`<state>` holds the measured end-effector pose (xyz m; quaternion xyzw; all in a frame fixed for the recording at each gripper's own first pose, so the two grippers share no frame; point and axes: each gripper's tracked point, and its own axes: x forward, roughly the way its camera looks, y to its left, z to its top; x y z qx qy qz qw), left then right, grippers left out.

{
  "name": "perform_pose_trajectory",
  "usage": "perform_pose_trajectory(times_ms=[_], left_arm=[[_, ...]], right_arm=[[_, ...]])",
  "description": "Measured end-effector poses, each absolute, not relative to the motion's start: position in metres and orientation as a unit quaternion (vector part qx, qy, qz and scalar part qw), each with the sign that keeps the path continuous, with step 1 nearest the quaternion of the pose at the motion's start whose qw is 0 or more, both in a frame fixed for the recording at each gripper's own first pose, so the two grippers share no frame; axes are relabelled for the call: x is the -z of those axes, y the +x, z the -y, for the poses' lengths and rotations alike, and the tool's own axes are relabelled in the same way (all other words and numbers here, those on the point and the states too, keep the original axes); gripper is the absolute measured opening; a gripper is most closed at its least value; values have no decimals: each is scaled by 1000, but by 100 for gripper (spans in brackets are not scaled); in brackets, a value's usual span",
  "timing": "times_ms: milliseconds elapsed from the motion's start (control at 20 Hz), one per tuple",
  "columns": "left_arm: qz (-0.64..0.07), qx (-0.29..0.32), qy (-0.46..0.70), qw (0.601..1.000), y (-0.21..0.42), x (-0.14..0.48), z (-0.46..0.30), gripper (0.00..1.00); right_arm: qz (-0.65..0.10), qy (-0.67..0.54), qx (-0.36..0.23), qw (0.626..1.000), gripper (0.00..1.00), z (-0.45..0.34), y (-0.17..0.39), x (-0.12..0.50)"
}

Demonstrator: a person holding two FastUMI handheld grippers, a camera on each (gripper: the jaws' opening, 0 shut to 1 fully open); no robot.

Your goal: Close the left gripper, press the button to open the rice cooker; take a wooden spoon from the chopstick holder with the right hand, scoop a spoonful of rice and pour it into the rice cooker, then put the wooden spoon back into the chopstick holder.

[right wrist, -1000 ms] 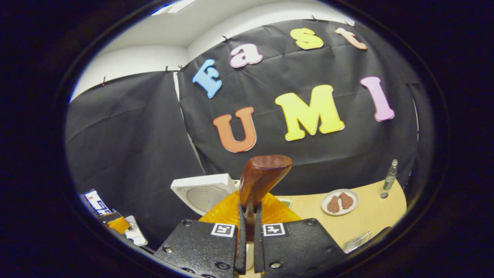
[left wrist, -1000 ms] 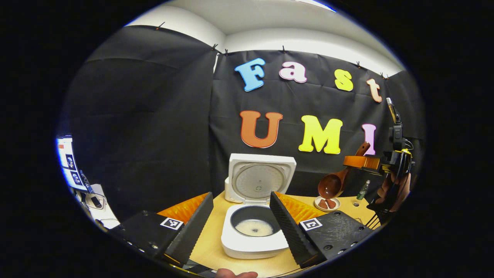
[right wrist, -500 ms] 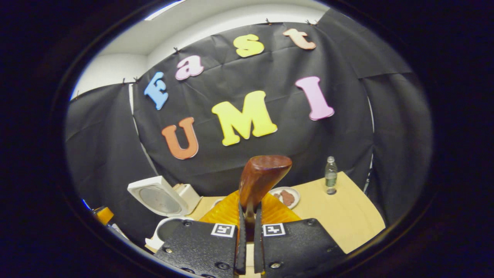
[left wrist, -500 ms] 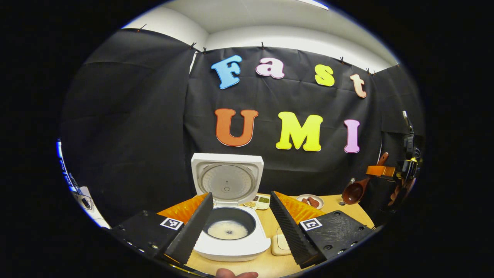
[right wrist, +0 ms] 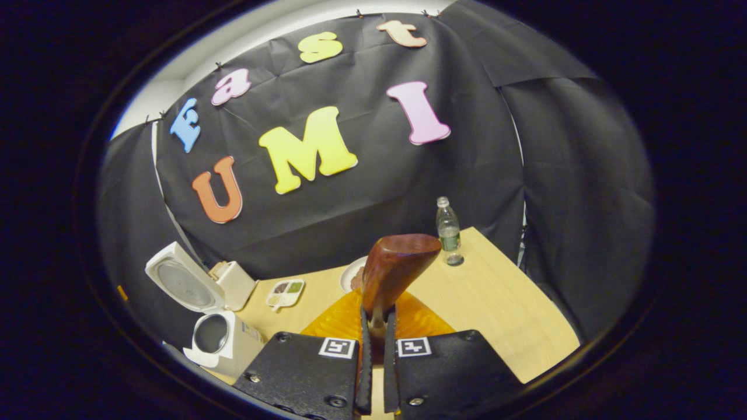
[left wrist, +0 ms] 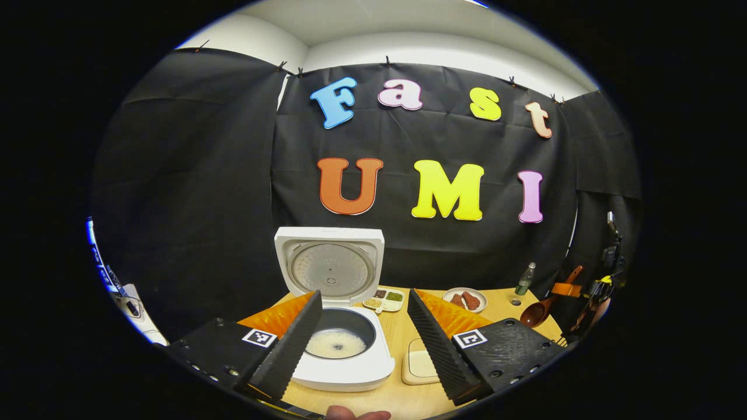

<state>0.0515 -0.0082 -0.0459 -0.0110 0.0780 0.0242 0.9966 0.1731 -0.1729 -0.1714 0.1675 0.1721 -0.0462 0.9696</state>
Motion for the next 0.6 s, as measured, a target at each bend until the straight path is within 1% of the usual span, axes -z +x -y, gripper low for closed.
perform_pose_trajectory(times_ms=[400,600], left_arm=[[-95,-45,-5,994,54,45,10,94],[-104,-55,-12,993,55,47,6,94]], right_arm=[[-227,167,60,958,13,188,189,257],[-248,167,58,952,13,188,195,291]])
